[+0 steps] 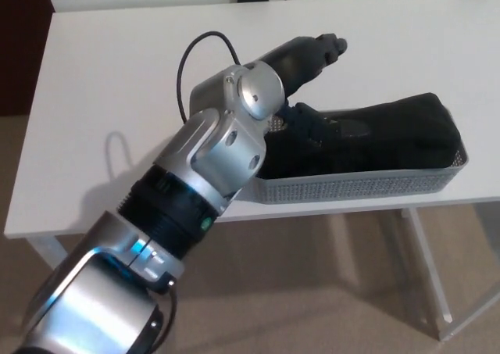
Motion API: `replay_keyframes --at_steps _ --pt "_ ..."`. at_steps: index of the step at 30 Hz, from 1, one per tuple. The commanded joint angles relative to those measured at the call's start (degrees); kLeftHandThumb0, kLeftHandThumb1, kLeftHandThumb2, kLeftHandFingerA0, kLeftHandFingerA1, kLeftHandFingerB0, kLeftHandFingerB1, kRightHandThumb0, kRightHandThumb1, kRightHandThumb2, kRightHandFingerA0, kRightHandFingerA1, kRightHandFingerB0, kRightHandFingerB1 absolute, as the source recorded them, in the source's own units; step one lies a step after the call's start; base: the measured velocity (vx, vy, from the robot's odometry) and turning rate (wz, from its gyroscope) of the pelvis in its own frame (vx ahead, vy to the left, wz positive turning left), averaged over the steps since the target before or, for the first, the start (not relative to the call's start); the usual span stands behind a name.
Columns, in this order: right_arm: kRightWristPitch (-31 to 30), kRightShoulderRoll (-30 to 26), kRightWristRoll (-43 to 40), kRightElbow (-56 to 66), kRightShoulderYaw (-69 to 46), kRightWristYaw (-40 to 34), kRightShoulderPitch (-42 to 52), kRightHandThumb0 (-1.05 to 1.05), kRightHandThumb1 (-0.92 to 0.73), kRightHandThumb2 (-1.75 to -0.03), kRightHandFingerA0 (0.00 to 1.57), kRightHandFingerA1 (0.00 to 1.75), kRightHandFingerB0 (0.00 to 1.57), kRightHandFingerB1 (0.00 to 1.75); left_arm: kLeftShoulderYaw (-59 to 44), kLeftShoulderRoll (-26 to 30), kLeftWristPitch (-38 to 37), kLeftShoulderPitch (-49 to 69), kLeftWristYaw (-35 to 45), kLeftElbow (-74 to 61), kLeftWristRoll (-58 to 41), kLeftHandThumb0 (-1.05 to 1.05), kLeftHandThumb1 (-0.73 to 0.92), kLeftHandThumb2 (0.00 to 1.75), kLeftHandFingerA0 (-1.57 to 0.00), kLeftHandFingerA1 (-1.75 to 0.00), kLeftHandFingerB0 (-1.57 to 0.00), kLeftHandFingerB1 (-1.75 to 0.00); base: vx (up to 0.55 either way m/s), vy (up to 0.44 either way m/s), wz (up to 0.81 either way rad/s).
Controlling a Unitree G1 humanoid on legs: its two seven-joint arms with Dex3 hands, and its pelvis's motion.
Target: The robot walk towards a table in front and pick up a black pencil case on the left hand side and put the pencil case into a small container on the right hand side
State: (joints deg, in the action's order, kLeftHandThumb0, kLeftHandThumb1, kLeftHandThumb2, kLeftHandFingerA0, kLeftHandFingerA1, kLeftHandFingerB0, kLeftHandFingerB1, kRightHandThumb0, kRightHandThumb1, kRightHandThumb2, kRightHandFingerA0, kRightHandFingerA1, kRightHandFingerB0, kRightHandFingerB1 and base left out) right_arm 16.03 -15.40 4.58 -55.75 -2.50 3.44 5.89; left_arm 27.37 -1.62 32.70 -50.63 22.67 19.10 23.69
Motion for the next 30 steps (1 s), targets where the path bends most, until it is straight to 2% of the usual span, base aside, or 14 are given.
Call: replay_keyframes --at_steps 1,5,7,9,13,14,16,18,20,26,27,28,29,30 --pt "-0.76 -0.73 0.83 0.28 0.32 -0.86 0.33 -0.34 -0.61 -0.58 0.56 0.43 0.55 0.4 -2.76 6.94 -0.07 6.57 6.32 -23.93 -2.38 -0.89 0.51 0.93 0.0 0.0 0.0 -0.02 0.0 0.0 0.0" --pt "-0.61 -1.21 0.41 -0.56 -0.12 -0.51 0.55 -0.32 -0.61 -0.58 0.58 0.44 0.55 0.4 -6.15 12.13 -1.99 15.48 9.13 -43.39 -4.86 -0.82 0.48 0.92 0.0 -0.09 0.0 -0.1 0.0 0.0 0.0" --pt "0.28 -1.35 -0.68 -1.31 -0.94 0.6 0.97 -0.31 -0.6 -0.58 0.62 0.46 0.56 0.41 -13.8 16.96 0.32 29.94 14.42 -63.59 -11.19 -0.81 0.47 0.91 -0.01 -0.13 -0.01 -0.12 0.0 0.0 0.0" --pt "1.12 -1.8 -0.27 -1.75 -0.69 0.69 1.61 -0.31 -0.6 -0.57 0.62 0.46 0.56 0.41 -16.86 18.31 -0.55 38.68 15.72 -70.7 -13.64 -0.8 0.47 0.9 -0.05 -0.12 -0.06 -0.11 0.0 0.0 0.0" --pt "1.41 -1.39 0.12 -3.0 -0.33 0.27 1.84 -0.33 -0.59 -0.57 0.61 0.46 0.57 0.42 -26.71 19.24 -13.09 64.95 18.84 -76.44 -22.59 -0.73 0.43 0.85 -0.03 -0.13 -0.09 -0.17 0.0 0.0 0.0" --pt "1.36 -1.22 -0.41 -3.27 -0.7 0.66 1.78 -0.31 -0.6 -0.57 0.6 0.46 0.56 0.42 -28.75 19.22 -14.62 70.6 20.28 -76.28 -24.34 -0.72 0.42 0.85 -0.02 -0.12 -0.08 -0.17 0.0 0.0 0.0" --pt "0.19 -0.86 -0.4 -2.86 -0.73 0.0 2.3 -0.32 -0.6 -0.57 0.6 0.46 0.57 0.41 -34.86 19.24 -26.75 88.05 24.66 -66.45 -28.93 -0.73 0.43 0.83 -0.04 -0.12 -0.07 -0.12 0.0 0.0 0.0" --pt "0.07 -0.64 -0.62 -3.06 -0.91 -0.09 2.48 -0.32 -0.6 -0.57 0.6 0.46 0.57 0.41 -35.67 19.67 -29.61 91.38 25.14 -62.94 -29.61 -0.73 0.43 0.83 -0.04 -0.12 -0.07 -0.12 0.0 0.0 0.0" --pt "0.02 -0.23 -0.51 -3.61 -0.85 -0.62 2.92 -0.32 -0.6 -0.57 0.61 0.48 0.57 0.42 -38.43 19.92 -32.87 98.16 25.58 -50.29 -28.76 -0.71 0.42 0.82 -0.02 -0.12 -0.04 -0.14 0.0 0.0 0.0" --pt "-0.26 -0.25 -0.34 -4.62 -0.93 -1.41 2.58 -0.3 -0.6 -0.57 0.61 0.47 0.57 0.42 -40.08 21.98 -41.15 103.93 23.08 -35.27 -26.65 -0.73 0.46 0.8 -0.09 -0.24 -0.09 -0.15 0.0 0.0 0.0" --pt "0.34 -0.42 -0.18 -4.94 -0.84 -1.42 2.51 -0.31 -0.6 -0.57 0.68 0.51 0.54 0.41 -40.96 22.38 -42.53 104.74 23.15 -31.31 -26.72 -0.66 0.4 0.82 -0.04 -0.35 -0.04 -0.24 0.0 0.0 0.0" --pt "0.36 -0.55 -0.08 -4.94 -0.78 -1.44 2.52 -0.33 -0.6 -0.58 0.68 0.5 0.54 0.41 -40.97 22.57 -43.2 104.77 23.04 -29.78 -26.77 -0.71 0.45 0.81 -0.08 -0.33 -0.09 -0.2 0.0 0.0 0.0" --pt "0.45 -0.62 -0.1 -5.15 -0.8 -1.37 2.49 -0.4 -0.5 -0.77 0.61 0.6 0.49 0.52 -40.89 22.7 -43.54 104.74 22.92 -29.02 -26.71 -0.67 0.41 0.81 -0.02 -0.35 -0.06 -0.23 0.0 0.0 0.0" --pt "0.62 -0.67 -0.19 -5.48 -0.88 -1.24 2.44 -0.4 -0.5 -0.77 0.61 0.6 0.49 0.52 -40.78 22.87 -43.75 104.77 22.76 -28.6 -26.66 -0.67 0.41 0.81 -0.02 -0.35 -0.06 -0.23 0.0 0.0 0.0"
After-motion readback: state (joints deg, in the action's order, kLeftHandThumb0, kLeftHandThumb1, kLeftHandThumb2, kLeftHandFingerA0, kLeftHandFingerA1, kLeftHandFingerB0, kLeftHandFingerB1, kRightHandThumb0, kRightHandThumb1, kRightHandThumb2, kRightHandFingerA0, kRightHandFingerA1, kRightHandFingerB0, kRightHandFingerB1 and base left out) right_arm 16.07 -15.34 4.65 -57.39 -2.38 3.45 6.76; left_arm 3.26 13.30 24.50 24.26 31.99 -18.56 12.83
